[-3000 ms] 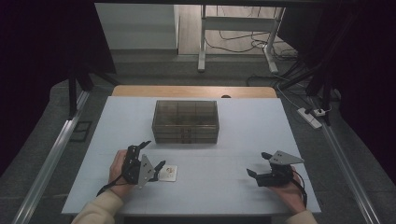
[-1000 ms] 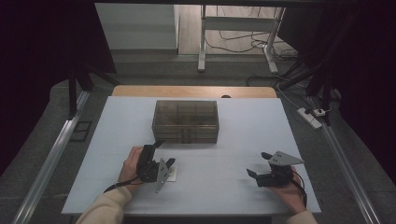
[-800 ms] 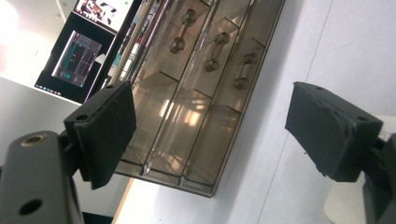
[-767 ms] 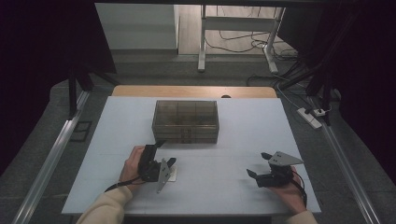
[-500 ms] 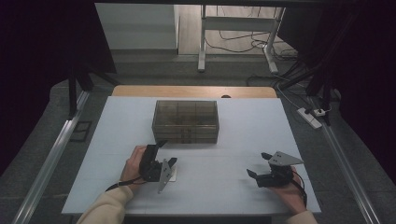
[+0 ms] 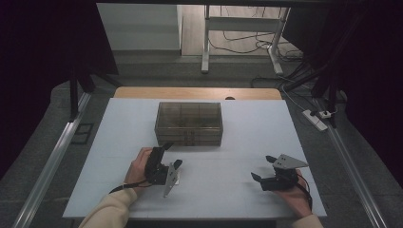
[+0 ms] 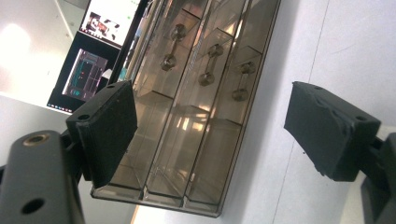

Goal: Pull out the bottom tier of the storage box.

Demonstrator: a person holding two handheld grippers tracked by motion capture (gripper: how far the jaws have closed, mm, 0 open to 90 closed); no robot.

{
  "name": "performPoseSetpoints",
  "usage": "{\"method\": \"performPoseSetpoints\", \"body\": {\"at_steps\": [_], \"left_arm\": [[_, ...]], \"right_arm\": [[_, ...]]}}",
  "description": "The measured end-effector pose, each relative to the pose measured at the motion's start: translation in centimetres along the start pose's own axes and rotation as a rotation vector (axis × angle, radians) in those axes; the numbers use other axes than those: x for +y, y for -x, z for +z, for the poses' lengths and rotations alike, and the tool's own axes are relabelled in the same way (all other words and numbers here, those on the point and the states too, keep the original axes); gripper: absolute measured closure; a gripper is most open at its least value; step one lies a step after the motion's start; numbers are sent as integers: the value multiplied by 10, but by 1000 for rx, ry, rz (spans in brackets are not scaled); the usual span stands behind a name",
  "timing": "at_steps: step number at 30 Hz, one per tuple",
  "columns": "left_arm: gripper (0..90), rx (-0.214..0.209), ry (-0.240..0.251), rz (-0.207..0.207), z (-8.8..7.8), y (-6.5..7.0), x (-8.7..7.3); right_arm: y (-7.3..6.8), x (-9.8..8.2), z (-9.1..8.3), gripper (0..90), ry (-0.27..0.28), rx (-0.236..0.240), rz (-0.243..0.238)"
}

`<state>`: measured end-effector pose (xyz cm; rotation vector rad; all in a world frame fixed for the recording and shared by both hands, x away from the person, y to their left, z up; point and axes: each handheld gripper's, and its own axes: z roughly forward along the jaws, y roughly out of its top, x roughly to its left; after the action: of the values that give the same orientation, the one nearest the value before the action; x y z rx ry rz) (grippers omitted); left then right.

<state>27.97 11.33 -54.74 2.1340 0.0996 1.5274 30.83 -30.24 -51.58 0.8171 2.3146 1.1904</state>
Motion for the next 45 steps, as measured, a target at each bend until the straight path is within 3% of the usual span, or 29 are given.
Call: {"method": "performPoseSetpoints", "body": {"at_steps": [45], "left_arm": [[184, -10, 33, 63, 22, 7, 1]], "right_arm": [[-1, 0, 1, 118, -16, -7, -22]]}}
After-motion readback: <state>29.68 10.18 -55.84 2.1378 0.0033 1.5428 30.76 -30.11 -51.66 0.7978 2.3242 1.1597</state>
